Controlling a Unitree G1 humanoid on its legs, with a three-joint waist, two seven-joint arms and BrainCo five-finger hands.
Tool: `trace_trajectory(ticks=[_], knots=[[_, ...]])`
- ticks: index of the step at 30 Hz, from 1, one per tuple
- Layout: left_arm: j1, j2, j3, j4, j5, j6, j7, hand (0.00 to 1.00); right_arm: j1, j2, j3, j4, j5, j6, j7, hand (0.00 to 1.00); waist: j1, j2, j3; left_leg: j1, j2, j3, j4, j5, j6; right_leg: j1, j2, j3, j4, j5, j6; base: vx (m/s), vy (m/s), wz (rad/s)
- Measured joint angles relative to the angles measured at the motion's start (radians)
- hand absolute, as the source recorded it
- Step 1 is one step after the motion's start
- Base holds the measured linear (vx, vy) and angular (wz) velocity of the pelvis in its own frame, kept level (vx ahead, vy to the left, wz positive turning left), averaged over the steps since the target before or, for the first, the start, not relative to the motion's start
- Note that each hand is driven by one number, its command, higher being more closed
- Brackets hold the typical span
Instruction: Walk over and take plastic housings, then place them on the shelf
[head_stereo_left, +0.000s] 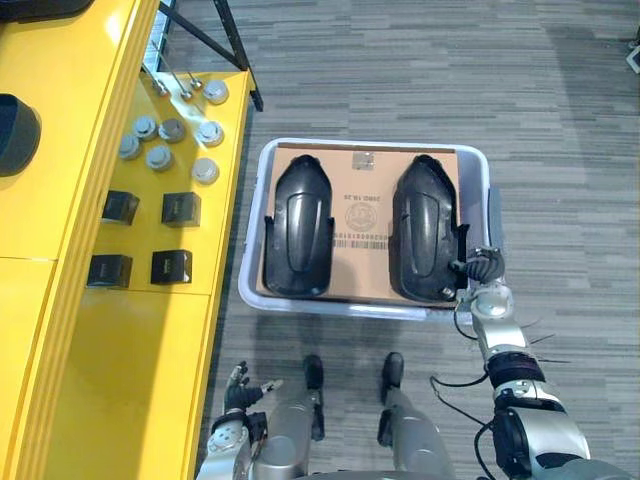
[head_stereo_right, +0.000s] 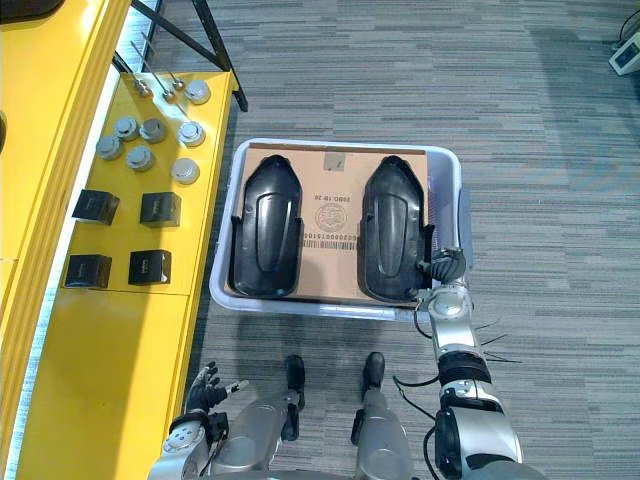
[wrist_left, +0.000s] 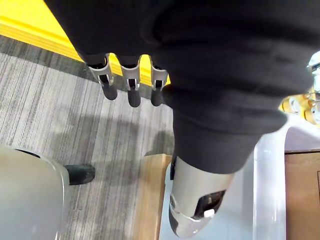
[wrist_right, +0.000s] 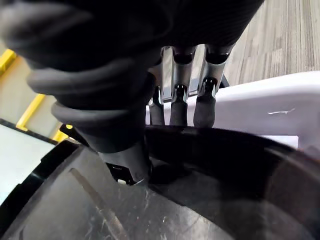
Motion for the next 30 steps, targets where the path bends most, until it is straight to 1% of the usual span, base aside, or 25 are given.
trace_trajectory(ticks=[4,11,14,16,17,20,21,22,23,24,27,30], knots=[[0.000,0.000,0.000,-0.001,0.000,0.000,-0.003,0.00,0.027,-0.001,0.000,-0.023,0.000,0.000,0.006,1.00,0.001,-0.001,0.000,0.032,-0.001,-0.001,-0.006,0.000,0.000,0.029,0.000,0.001,0.000,0.000,0.000,-0.01,0.005,0.00],[0.009,0.000,0.002,-0.008,0.002,0.003,-0.014,0.00,0.167,0.000,-0.002,-0.252,-0.001,0.001,0.008,1.00,-0.001,-0.006,-0.004,0.077,-0.002,0.000,-0.023,0.000,-0.001,0.061,0.001,0.014,0.000,-0.001,0.002,-0.02,0.011,-0.05],[0.015,0.001,0.003,-0.021,0.004,0.008,-0.025,0.00,0.239,0.004,0.000,-0.340,-0.001,-0.001,0.010,1.00,-0.002,-0.019,-0.033,0.086,-0.004,-0.005,-0.031,0.001,-0.002,0.063,0.002,0.017,0.000,-0.003,0.004,-0.01,0.004,-0.04],[0.036,0.001,0.002,-0.077,0.005,0.012,-0.029,0.00,0.295,0.011,0.003,-0.391,-0.007,-0.007,0.028,1.00,-0.005,-0.036,-0.072,0.092,-0.006,-0.013,-0.037,0.001,-0.001,0.066,0.003,0.017,-0.002,-0.004,0.006,0.00,0.000,0.00],[0.040,0.001,0.002,-0.093,0.005,0.012,-0.031,0.00,0.309,0.013,0.008,-0.407,-0.014,-0.007,0.030,1.00,-0.005,-0.039,-0.082,0.092,-0.006,-0.017,-0.037,0.001,-0.001,0.067,0.003,0.017,-0.004,-0.004,0.006,0.03,0.002,0.02],[0.051,0.000,0.000,-0.180,0.005,0.011,-0.044,0.00,0.350,0.040,0.039,-0.472,-0.046,-0.022,0.040,1.00,-0.006,-0.046,-0.111,0.105,-0.011,-0.044,-0.040,0.001,-0.001,0.088,0.002,0.009,-0.014,-0.004,0.006,0.00,0.005,0.09],[0.058,-0.001,0.000,-0.233,0.002,0.011,-0.044,0.00,0.355,0.058,0.048,-0.493,-0.062,-0.031,0.046,1.00,-0.006,-0.047,-0.120,0.110,-0.011,-0.049,-0.041,0.001,-0.001,0.095,0.000,0.005,-0.015,-0.005,0.007,-0.01,0.008,0.11],[0.074,-0.002,-0.002,-0.311,0.001,0.011,-0.043,0.00,0.358,0.074,0.064,-0.517,-0.072,-0.032,0.047,1.00,-0.005,-0.047,-0.127,0.114,-0.012,-0.053,-0.042,0.001,-0.001,0.101,-0.001,0.002,-0.015,-0.006,0.009,-0.02,0.008,0.10],[0.083,-0.002,-0.007,-0.349,-0.005,0.009,-0.042,0.00,0.360,0.082,0.070,-0.529,-0.080,-0.032,0.047,1.00,-0.004,-0.047,-0.133,0.114,-0.013,-0.055,-0.043,0.001,-0.001,0.101,-0.002,0.000,-0.015,-0.007,0.009,-0.02,0.010,0.12],[0.096,-0.003,-0.017,-0.425,-0.012,0.004,-0.040,0.00,0.366,0.096,0.076,-0.561,-0.085,-0.033,0.048,1.00,-0.003,-0.046,-0.144,0.117,-0.016,-0.060,-0.051,0.001,-0.001,0.104,-0.006,-0.007,-0.015,-0.013,0.018,-0.01,0.009,0.15],[0.117,-0.019,-0.041,-0.609,-0.054,-0.019,-0.019,0.00,0.374,0.129,0.080,-0.649,-0.122,-0.038,0.047,1.00,-0.001,-0.046,-0.149,0.140,-0.018,-0.070,-0.081,0.014,0.004,0.119,-0.012,-0.017,-0.015,-0.017,0.023,-0.01,0.007,0.11],[0.115,-0.022,-0.082,-0.731,-0.098,-0.029,0.002,0.00,0.377,0.143,0.097,-0.720,-0.158,-0.050,0.037,1.00,-0.004,-0.046,-0.172,0.145,-0.026,-0.086,-0.088,0.021,0.014,0.130,-0.020,-0.039,-0.015,-0.019,0.026,0.03,0.020,0.18]])
